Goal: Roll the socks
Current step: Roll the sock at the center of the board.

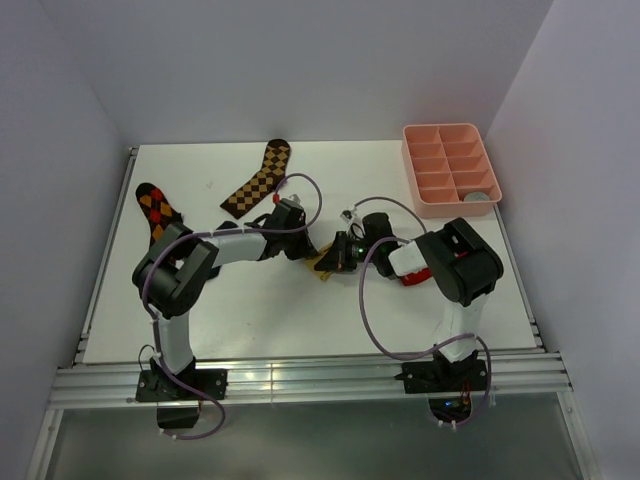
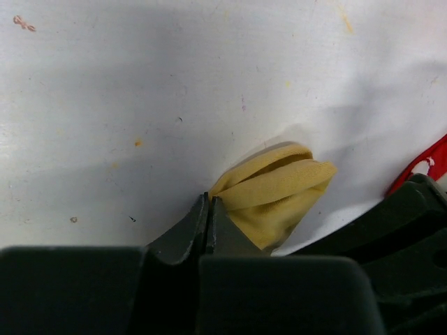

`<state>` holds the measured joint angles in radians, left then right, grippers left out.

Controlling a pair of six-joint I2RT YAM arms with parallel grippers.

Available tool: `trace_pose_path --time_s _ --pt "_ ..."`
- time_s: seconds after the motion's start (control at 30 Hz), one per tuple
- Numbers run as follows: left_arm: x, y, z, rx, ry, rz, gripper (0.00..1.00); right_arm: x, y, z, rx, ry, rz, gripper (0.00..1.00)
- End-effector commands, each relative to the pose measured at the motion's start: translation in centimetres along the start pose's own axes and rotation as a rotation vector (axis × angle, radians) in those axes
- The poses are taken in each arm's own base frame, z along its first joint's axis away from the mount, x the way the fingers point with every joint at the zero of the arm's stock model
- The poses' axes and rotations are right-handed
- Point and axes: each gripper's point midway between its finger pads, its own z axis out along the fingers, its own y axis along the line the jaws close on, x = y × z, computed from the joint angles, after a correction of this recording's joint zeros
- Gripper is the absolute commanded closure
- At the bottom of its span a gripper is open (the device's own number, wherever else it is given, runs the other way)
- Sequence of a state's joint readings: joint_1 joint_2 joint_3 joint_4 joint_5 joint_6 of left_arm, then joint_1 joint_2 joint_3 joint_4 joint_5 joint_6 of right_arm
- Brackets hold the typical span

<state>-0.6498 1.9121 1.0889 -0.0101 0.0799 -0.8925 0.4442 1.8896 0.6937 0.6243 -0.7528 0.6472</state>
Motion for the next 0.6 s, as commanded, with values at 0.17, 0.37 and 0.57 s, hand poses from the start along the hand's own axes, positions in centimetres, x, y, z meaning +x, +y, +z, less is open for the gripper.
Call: trace_pose_path --time_s 0.17,0.37,0.57 --pt "-0.5 1.3 -0.2 -0.073 -0.037 0.000 1.00 0.0 0.8 -1.4 0.029 -0.013 0.009 1.00" --pt "-1.1 1.8 -0.3 -0.095 -0.069 -0.019 1.00 1.1 -0.3 -1.5 0.061 0.011 0.040 1.00" --pt "-1.4 1.1 -0.6 -0.074 -0.079 -0.027 0.99 2.5 -2.6 -0.1 0.100 0.091 0.134 1.00"
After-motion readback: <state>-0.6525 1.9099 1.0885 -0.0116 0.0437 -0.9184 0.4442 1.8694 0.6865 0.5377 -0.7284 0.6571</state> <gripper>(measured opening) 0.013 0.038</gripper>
